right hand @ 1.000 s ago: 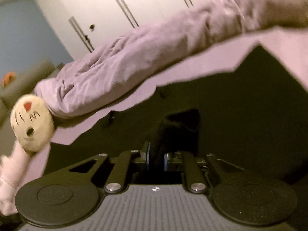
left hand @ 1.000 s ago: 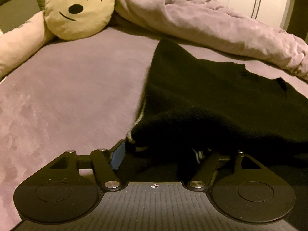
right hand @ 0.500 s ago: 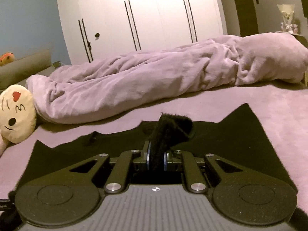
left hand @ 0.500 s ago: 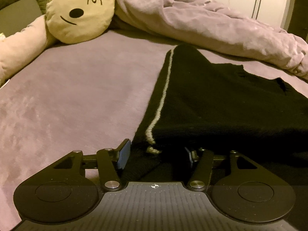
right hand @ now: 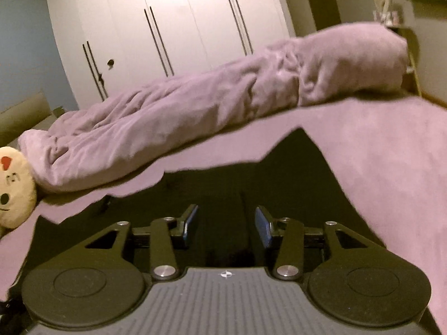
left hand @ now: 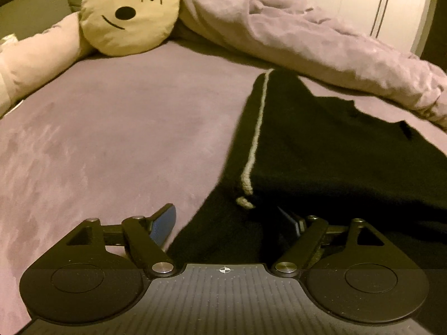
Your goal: Fold small clothes
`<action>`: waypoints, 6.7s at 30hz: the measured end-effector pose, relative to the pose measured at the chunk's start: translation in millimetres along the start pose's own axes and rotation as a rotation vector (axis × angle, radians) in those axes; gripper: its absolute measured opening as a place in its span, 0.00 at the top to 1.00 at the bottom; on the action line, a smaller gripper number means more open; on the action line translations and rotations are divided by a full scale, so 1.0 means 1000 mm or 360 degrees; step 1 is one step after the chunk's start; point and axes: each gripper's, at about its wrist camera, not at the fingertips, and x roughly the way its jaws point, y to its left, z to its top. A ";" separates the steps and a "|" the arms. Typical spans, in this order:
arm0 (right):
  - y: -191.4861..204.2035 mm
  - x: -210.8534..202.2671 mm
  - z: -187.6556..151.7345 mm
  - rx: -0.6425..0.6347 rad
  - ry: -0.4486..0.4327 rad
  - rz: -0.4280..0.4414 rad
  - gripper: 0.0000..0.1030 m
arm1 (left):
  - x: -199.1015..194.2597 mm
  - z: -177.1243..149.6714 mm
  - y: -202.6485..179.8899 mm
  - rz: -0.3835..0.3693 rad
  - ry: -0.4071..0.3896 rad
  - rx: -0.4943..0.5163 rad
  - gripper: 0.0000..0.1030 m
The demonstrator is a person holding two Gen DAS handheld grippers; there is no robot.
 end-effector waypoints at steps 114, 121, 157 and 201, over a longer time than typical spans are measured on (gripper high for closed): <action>-0.133 -0.243 -0.140 0.0065 0.0580 0.0087 0.87 | -0.160 -0.141 0.080 -0.0290 0.0306 -0.0360 0.90; -0.134 -0.253 -0.125 0.0216 0.0521 0.0287 0.90 | -0.169 -0.125 0.074 -0.0356 0.0238 -0.0348 0.90; -0.102 -0.163 -0.045 -0.0303 0.0150 -0.0026 0.43 | -0.111 -0.040 0.094 -0.0334 -0.0093 0.0141 0.24; -0.048 -0.055 -0.030 -0.0766 0.0533 0.0274 0.63 | -0.021 -0.017 0.019 -0.0608 0.0180 0.0715 0.76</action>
